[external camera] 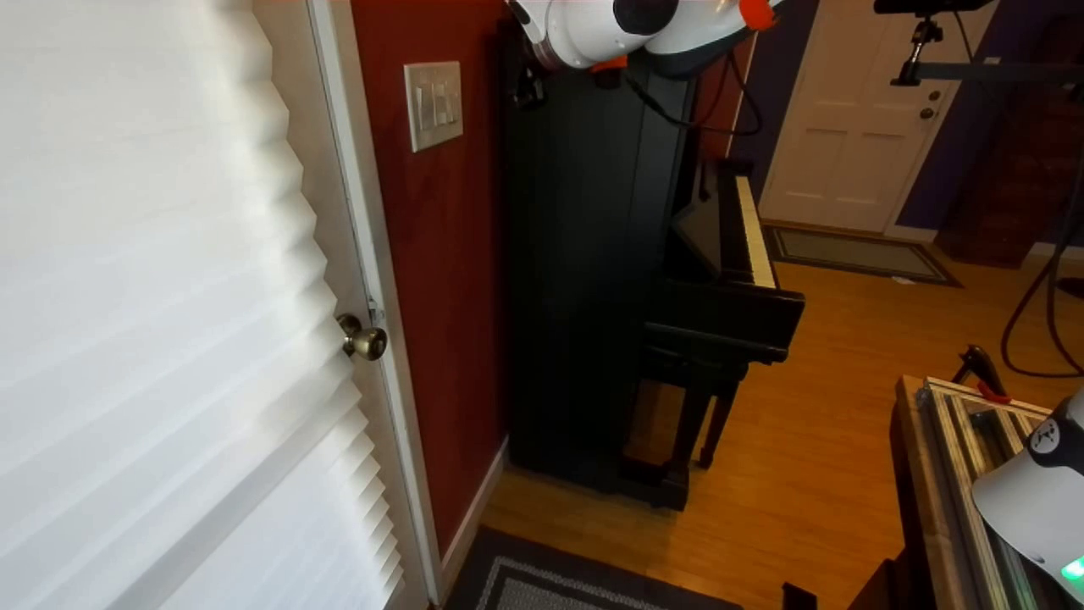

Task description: Turn the right light switch off

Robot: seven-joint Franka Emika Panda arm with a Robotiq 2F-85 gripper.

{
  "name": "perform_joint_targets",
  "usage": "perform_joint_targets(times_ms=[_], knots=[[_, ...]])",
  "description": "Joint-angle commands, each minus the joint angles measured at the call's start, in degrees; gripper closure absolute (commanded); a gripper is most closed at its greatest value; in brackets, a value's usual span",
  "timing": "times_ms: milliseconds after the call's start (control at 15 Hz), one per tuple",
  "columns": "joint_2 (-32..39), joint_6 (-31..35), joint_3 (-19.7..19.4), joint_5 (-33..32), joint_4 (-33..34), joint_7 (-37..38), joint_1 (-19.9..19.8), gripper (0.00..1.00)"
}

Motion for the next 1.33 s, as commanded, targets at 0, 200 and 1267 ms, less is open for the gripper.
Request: perform_joint_targets(times_ms=[0, 200, 1267], knots=[[0.15, 0.00, 0.01, -0.02, 0.14, 0.00, 0.04, 0.00], [1.25, -0.21, -0.12, -1.32, 1.21, 0.25, -0.04, 0.00], [13.00, -11.72, 7.77, -22.60, 10.72, 16.41, -6.41, 0.97]])
